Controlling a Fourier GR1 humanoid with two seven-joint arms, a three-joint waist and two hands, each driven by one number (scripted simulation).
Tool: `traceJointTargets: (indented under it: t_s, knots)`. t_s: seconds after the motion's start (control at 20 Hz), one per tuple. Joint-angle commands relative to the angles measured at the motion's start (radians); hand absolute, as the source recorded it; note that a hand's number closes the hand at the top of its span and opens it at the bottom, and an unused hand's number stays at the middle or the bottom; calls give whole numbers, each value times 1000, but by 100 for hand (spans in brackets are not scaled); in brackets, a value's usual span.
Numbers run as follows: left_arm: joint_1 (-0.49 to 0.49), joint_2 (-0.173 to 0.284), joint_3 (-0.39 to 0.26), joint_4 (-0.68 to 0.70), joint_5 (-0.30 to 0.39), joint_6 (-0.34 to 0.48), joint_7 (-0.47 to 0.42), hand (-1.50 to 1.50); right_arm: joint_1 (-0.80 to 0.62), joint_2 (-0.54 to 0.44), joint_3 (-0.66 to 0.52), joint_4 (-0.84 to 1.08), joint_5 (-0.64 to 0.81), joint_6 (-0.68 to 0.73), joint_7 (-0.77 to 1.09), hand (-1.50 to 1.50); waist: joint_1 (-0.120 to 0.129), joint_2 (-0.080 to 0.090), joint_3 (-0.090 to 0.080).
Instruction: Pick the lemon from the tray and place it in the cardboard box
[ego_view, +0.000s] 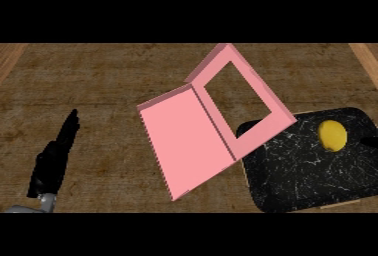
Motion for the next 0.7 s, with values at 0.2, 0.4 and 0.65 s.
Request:
traceJointTargets:
  t_s: [0.2,0.4,0.65]
  knots:
    - [-22,-16,-6,-11,-35,21,50,0,-35,-142,98,-181,-113,360,384,-150,7,2,3]
    - [-25,-25,-2,-56,-36,-2,96,0,-97,-85,146,-224,-93,389,547,-150,14,4,4]
    - [-8,-36,60,10,-47,-60,8,0,-134,20,159,-155,21,379,594,-150,14,6,5]
